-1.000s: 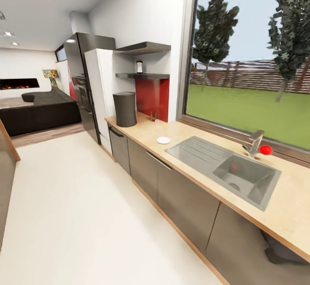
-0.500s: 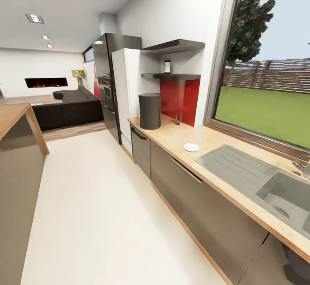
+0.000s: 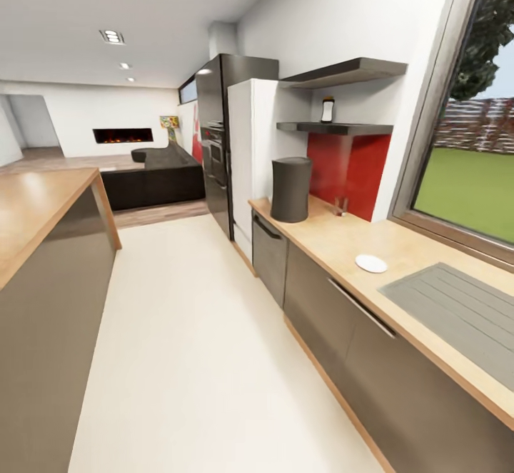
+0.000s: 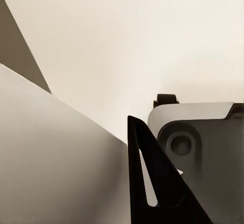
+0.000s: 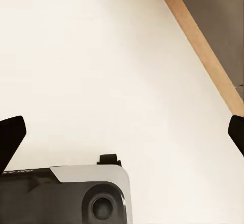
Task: Set up a coffee station on the kitchen countertop: keep the coffee maker on the countertop, move the bottle of coffee from the kitchen shelf to the counter next to the coffee maker, place a paper coffee filter on top of the coffee maker, put the saucer next to the coffee maker with the coffee cup on the saucer, and place the electric kettle next to the coffee maker.
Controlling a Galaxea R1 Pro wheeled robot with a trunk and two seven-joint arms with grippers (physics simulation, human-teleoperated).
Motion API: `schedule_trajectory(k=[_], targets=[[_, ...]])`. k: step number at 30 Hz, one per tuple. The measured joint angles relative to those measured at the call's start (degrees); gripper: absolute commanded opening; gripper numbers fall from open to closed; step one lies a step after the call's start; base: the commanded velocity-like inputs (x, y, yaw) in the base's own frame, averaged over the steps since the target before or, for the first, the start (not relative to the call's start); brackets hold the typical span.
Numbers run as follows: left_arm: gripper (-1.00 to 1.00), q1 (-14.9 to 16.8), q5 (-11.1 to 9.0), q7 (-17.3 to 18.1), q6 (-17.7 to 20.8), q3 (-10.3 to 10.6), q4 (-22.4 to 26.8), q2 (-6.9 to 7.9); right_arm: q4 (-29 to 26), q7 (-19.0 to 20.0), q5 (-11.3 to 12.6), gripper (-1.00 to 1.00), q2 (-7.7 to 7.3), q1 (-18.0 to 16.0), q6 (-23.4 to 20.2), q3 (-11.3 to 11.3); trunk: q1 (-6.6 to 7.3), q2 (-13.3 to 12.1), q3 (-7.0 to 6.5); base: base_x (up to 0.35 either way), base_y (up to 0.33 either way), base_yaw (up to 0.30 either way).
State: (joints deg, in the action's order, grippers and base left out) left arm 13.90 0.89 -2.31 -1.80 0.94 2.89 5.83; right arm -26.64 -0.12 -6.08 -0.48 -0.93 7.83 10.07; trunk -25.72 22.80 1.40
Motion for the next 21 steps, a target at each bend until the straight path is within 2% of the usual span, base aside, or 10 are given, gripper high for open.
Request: schedule_trajectory(k=[13, 21], targets=[[-1.0, 0.0, 0.0, 0.0, 0.0, 0.0, 0.0, -0.01, 0.0, 0.0, 0.0, 1.0, 0.0, 0.0, 0.0, 0.0, 0.0, 0.0, 0.0, 0.313, 0.128, 0.275], [-1.0, 0.0, 0.0, 0.0, 0.0, 0.0, 0.0, -0.02, 0.0, 0.0, 0.0, 1.0, -0.08, 0.0, 0.0, 0.0, 0.0, 0.0, 0.0, 0.327, 0.046, 0.057]])
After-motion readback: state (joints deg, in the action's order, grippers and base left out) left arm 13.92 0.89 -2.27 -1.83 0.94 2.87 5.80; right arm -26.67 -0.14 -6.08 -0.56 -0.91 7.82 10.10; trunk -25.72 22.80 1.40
